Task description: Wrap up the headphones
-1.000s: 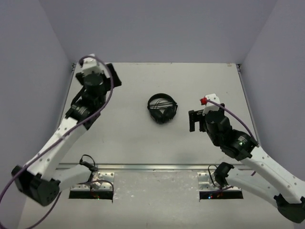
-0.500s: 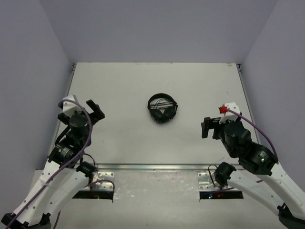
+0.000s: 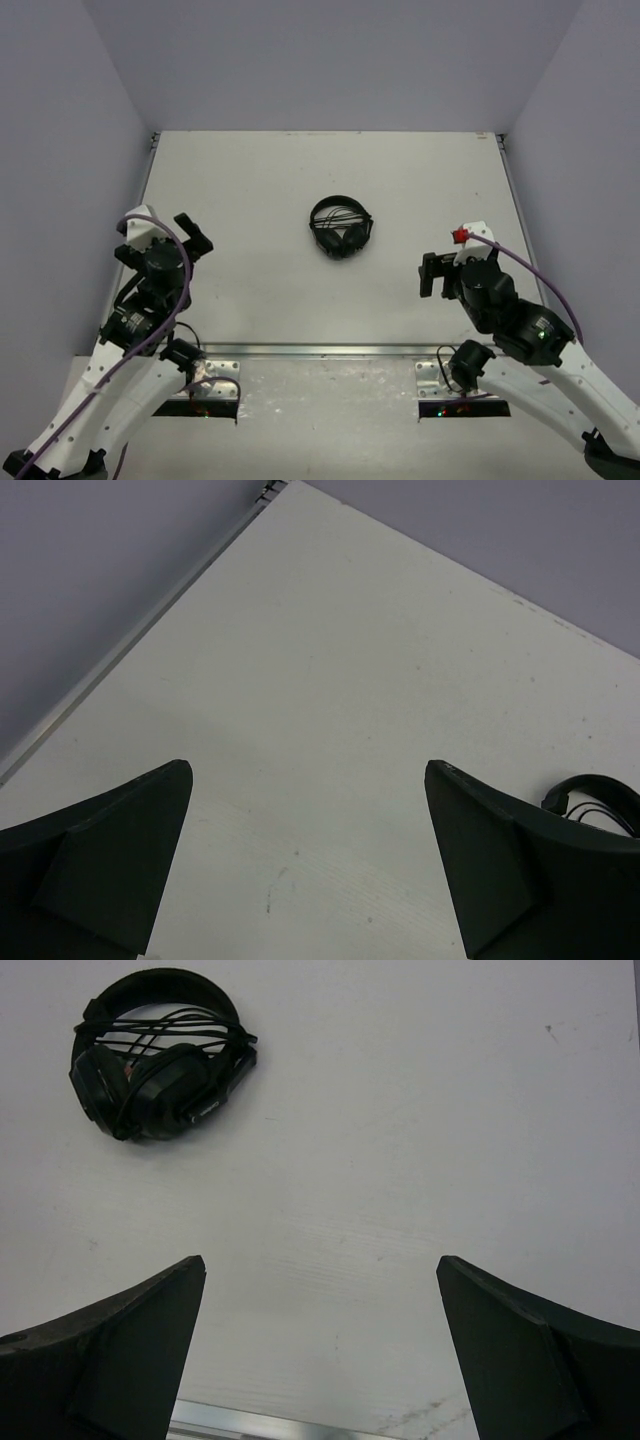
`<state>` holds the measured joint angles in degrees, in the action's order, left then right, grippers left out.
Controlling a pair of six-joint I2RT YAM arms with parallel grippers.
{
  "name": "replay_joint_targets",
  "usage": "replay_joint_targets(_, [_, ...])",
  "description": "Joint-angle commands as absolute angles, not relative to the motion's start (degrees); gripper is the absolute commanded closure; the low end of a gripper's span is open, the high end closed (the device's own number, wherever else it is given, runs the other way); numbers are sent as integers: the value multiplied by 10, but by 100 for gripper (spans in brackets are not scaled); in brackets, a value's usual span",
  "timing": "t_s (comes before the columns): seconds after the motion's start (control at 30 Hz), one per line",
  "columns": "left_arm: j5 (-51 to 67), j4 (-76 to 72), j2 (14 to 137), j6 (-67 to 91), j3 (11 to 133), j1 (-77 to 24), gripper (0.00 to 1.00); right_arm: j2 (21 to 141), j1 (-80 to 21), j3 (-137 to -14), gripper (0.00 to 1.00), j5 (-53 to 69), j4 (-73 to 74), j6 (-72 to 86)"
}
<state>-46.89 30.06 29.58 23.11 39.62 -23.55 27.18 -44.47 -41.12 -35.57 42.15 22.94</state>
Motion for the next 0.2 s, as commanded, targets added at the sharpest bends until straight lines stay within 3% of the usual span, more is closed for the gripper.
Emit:
replay_joint_targets(0.0, [-486,298,279,248,395,-234,0,274,-444,-408,1,-362,407,244])
replay_joint_targets(0.17, [-472,287,250,242,386,-234,0,274,-444,-396,1,-364,402,251])
